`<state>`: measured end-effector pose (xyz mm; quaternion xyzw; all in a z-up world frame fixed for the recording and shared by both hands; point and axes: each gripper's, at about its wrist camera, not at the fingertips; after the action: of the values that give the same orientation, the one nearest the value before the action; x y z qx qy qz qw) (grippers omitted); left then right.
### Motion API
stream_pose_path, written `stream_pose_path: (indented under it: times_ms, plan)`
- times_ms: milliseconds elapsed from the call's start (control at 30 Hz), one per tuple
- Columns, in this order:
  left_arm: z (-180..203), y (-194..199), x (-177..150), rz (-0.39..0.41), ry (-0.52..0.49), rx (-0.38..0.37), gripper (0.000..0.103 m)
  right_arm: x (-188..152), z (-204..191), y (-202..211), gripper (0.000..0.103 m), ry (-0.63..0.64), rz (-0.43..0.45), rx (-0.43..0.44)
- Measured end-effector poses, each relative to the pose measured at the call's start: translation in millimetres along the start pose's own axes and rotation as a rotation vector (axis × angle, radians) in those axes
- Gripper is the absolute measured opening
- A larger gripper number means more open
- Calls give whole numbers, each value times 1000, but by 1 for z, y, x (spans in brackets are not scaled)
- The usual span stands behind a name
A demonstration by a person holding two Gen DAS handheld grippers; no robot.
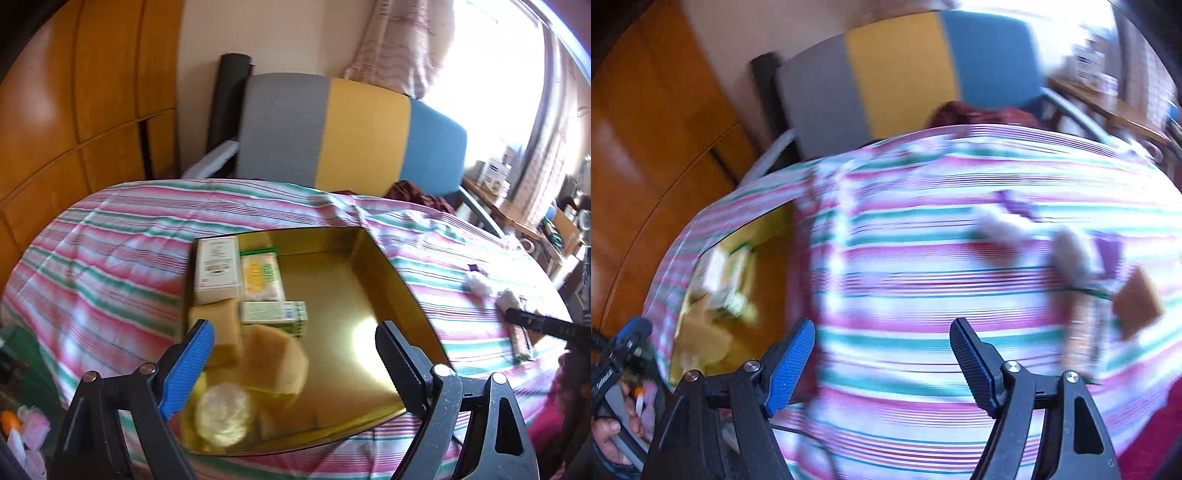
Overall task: Organize objects
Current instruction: 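Move both tools back toward the items on the cloth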
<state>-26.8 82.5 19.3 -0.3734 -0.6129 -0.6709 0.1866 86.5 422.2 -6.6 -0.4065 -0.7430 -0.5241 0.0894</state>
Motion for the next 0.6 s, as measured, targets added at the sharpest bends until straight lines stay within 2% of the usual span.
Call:
stream_pose_path:
  times_ms: [267, 433, 600]
  plan:
    - [72, -3, 12, 4, -163, -117, 89, 1, 119, 75, 77, -312, 157, -172]
    - [125, -13, 18, -19, -264, -195, 89, -14, 157, 100, 77, -428, 212, -190]
    - [179, -26, 19, -52, -341, -259, 89, -25, 175, 100, 77, -460, 206, -170]
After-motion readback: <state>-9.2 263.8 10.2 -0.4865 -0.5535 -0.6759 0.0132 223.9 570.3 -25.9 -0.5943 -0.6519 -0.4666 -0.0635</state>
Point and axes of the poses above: each gripper's, at about its wrist camera, not at the fingertips, and y roughly against the way its jaws point, z to its right, x to its top, and after that the axes turned 13 degrees about x, right-handed
